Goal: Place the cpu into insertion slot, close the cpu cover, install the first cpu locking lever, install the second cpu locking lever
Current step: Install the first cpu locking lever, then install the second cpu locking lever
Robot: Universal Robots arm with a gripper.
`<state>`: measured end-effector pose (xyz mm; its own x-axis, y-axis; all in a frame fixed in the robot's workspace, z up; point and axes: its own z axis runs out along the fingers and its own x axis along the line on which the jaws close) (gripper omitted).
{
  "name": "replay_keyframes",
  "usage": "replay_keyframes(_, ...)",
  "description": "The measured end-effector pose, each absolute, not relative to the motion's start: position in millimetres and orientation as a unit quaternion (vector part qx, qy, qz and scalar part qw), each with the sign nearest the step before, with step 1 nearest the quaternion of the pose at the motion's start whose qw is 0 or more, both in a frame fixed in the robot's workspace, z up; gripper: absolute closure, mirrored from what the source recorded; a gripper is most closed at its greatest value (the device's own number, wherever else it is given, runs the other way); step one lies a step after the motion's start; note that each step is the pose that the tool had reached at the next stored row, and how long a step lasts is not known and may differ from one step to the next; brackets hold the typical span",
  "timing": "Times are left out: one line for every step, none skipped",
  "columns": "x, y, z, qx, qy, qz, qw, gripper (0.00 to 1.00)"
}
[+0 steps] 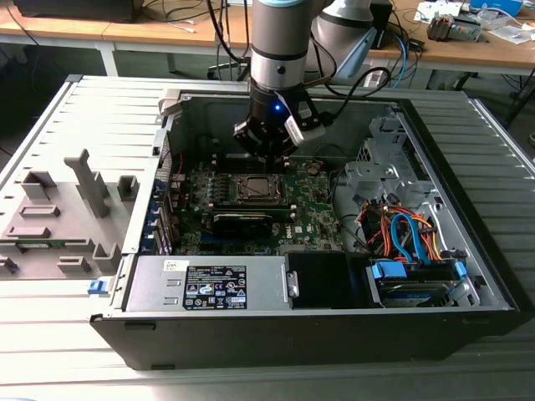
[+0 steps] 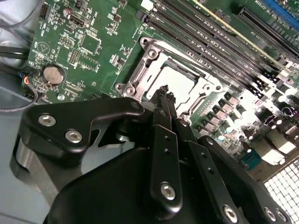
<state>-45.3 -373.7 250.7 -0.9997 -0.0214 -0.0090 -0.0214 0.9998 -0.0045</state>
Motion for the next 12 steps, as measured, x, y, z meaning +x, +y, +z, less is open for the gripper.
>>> replay_keyframes(-45.3,-373.7,250.7,-0.011,1.0,-0.002,0.005,0.89)
replay_keyframes(-45.3,-373.7,250.7,-0.011,1.0,-0.002,0.005,0.89)
replay_keyframes(-45.3,-373.7,250.7,-0.011,1.0,-0.002,0.005,0.89)
replay_keyframes(-45.3,-373.7,250.7,-0.011,1.0,-0.002,0.005,0.89)
replay_keyframes(-45.3,-373.7,250.7,-0.011,1.0,-0.002,0.005,0.89)
replay_keyframes(-45.3,-373.7,250.7,-0.011,1.0,-0.002,0.004,0.89)
replay_keyframes(-45.3,-373.7,250.8,-0.011,1.0,-0.002,0.004,0.89)
replay_keyframes(-45.3,-373.7,250.7,-0.011,1.0,-0.002,0.005,0.89)
replay_keyframes(-45.3,-373.7,250.7,-0.011,1.0,-0.002,0.005,0.89)
replay_keyframes(-45.3,-373.7,250.8,-0.011,1.0,-0.002,0.004,0.89)
replay_keyframes(-45.3,-373.7,250.7,-0.011,1.0,-0.002,0.005,0.89)
replay_keyframes(-45.3,-373.8,250.7,-0.011,1.0,-0.002,0.005,0.89)
